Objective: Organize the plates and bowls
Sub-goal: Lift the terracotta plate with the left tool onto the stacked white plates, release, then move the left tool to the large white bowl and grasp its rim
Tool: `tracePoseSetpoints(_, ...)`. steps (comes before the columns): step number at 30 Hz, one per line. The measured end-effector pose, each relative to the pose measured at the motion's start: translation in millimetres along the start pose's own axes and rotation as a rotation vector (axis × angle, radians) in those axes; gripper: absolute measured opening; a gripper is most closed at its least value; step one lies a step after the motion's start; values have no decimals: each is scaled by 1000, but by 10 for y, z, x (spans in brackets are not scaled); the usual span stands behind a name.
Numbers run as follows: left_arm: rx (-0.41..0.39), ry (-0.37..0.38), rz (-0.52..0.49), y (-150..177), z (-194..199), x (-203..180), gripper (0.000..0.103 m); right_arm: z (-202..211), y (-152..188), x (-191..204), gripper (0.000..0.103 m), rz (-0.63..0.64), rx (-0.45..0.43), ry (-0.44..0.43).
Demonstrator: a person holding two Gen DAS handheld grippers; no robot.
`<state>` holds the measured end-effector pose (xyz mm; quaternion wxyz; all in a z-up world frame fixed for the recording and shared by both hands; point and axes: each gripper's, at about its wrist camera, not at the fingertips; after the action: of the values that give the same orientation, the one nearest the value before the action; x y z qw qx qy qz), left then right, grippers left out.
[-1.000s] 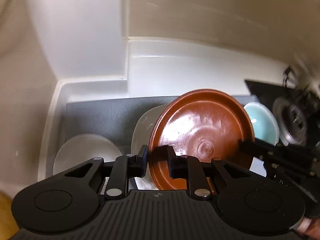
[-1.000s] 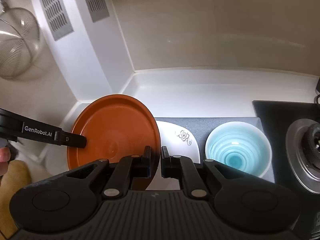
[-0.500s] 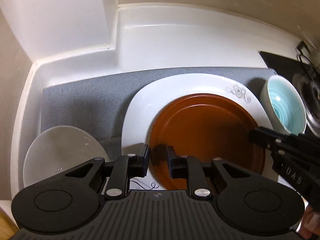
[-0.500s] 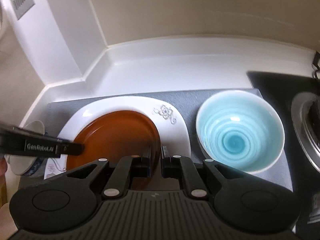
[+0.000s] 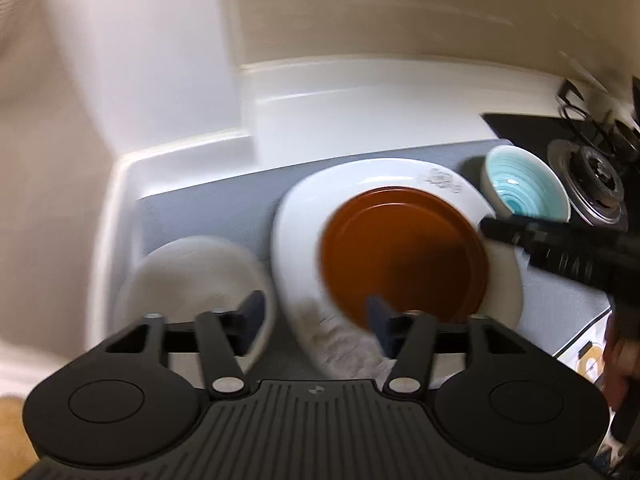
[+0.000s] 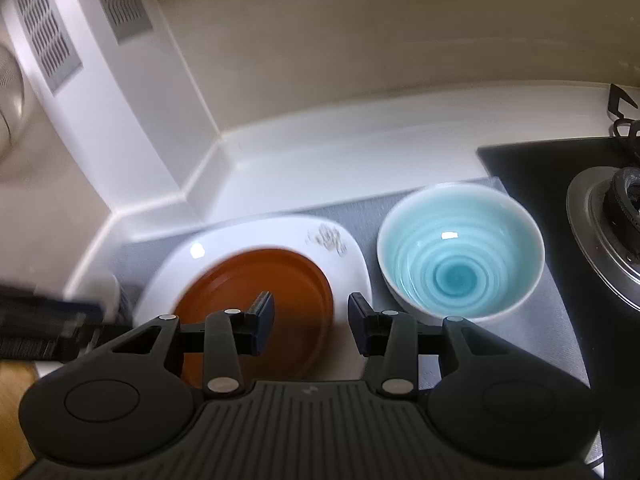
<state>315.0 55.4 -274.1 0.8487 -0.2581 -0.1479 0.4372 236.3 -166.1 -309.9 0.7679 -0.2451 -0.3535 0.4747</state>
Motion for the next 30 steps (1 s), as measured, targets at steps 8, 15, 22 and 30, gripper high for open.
tracePoseSetpoints(8,-32,-127,214,333,405,805,74,-25,-64,627,55,114,21,-159)
tracePoseSetpoints(15,-23,-131,350,565,349,1111,59,-207,99,1208,55,220,119,-254)
tracePoseSetpoints(22,-53,-48,418,533,111,1234,36,-401,192,1392,52,228,171,-259)
tracePoseSetpoints(30,-41,2,480,553,-130,1370,28,-559,234,1453,28,205,221,-277)
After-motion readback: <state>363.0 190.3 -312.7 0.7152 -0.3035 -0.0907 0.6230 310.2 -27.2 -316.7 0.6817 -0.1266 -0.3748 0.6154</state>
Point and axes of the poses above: each gripper's, at about its wrist camera, not at the fingertips, and z roughly against the way its jaws point, x to its left, y to its underside, and after that the axes turned 2 degrees about -x, right-handed
